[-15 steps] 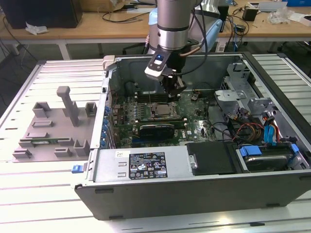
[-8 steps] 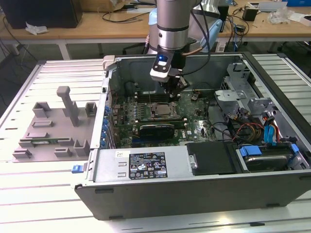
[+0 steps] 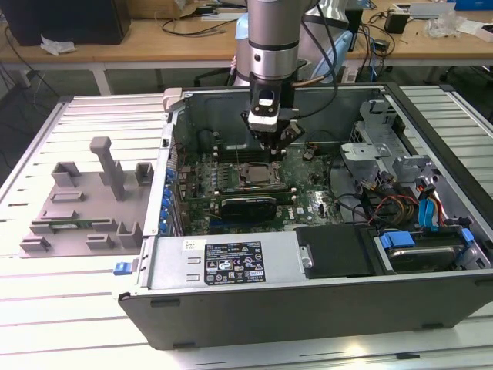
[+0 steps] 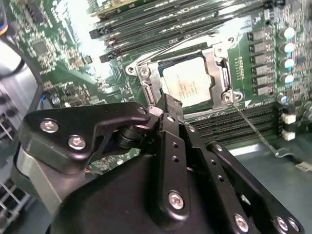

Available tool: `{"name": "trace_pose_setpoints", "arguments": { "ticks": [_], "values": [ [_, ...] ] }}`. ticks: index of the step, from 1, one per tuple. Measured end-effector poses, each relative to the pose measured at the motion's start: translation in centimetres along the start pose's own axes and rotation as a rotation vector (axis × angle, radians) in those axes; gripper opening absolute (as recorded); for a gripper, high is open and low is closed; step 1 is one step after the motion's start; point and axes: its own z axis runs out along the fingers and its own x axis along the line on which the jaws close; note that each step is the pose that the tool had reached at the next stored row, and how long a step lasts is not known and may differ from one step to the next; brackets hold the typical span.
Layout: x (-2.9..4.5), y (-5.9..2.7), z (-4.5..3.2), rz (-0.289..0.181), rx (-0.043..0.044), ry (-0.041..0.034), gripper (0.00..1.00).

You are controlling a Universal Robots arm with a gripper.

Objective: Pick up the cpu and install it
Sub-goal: 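Close the cpu cover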

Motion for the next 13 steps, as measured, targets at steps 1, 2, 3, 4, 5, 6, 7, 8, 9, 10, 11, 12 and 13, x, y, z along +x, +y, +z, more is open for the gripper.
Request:
{"name": "trace_pose_setpoints", "arguments": {
  "ticks": [1, 2, 3, 4, 5, 6, 7, 8, 9, 10, 11, 12, 13],
  "values": [
    [0.00, 0.00, 0.00, -0.019, -0.0013, -0.0005, 0.11],
    [0.00, 0.00, 0.00, -0.039, -0.0027, -0.0010, 0.11],
    [0.00, 0.00, 0.00, -0.062, -0.0043, -0.0016, 0.11],
    [0.00, 0.00, 0.00, -0.078, -0.0054, -0.0020, 0.11],
    [0.00, 0.00, 0.01, -0.102, -0.0071, -0.0025, 0.11],
    [0.00, 0.00, 0.01, -0.120, -0.0085, -0.0030, 0.11],
    [0.00, 0.00, 0.01, -0.140, -0.0099, -0.0034, 0.11],
    [0.00, 0.00, 0.02, -0.158, -0.0112, -0.0039, 0.11],
    [0.00, 0.00, 0.02, -0.177, -0.0125, -0.0044, 0.11],
    [0.00, 0.00, 0.02, -0.194, -0.0137, -0.0048, 0.11],
    [0.00, 0.00, 0.02, -0.222, -0.0157, -0.0055, 0.11],
    [0.00, 0.00, 0.03, -0.240, -0.0170, -0.0059, 0.11],
    [0.00, 0.00, 0.03, -0.266, -0.0188, -0.0066, 0.11]
  ]
}}
